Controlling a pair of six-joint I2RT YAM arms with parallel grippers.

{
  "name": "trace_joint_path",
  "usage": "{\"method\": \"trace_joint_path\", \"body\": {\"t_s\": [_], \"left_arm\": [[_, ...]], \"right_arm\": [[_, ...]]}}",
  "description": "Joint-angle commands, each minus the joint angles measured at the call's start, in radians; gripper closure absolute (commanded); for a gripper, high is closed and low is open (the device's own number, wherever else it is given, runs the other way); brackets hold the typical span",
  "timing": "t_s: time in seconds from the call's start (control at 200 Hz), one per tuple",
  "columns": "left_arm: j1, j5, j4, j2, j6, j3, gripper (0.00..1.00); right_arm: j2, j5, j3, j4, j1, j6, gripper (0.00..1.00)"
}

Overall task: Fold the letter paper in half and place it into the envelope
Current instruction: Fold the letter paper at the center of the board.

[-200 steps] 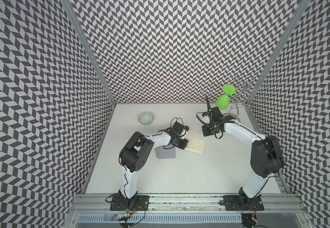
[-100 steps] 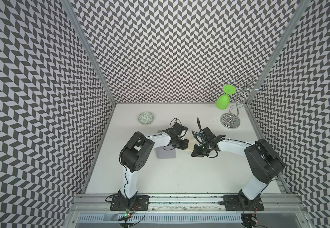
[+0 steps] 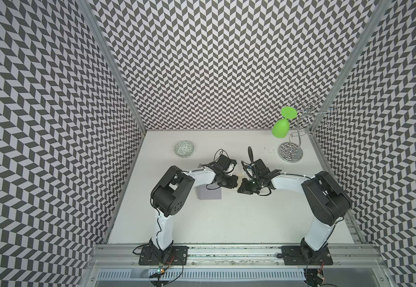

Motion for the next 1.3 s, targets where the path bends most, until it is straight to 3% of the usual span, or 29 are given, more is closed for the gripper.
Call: {"method": "trace_joint_path", "body": {"t_s": [0.0, 0.566, 1.297], "left_arm": [[-0.009, -0.027, -0.061, 0.029, 0.003, -0.033, 1.00], [-0.007, -0.038, -0.065, 0.036, 0.012, -0.042, 1.00], [-0.007, -0.062, -0.075, 0.048, 0.010, -0.034, 1.00]], "right_arm": [[0.017, 0.014, 0.021, 0.044, -0.012, 0.025, 1.00], [-0.023, -0.024, 0.022, 0.063, -0.050, 0.052, 1.00], [0.063, 0.044, 0.097, -0.089, -0.082, -0.105, 1.00]]}}
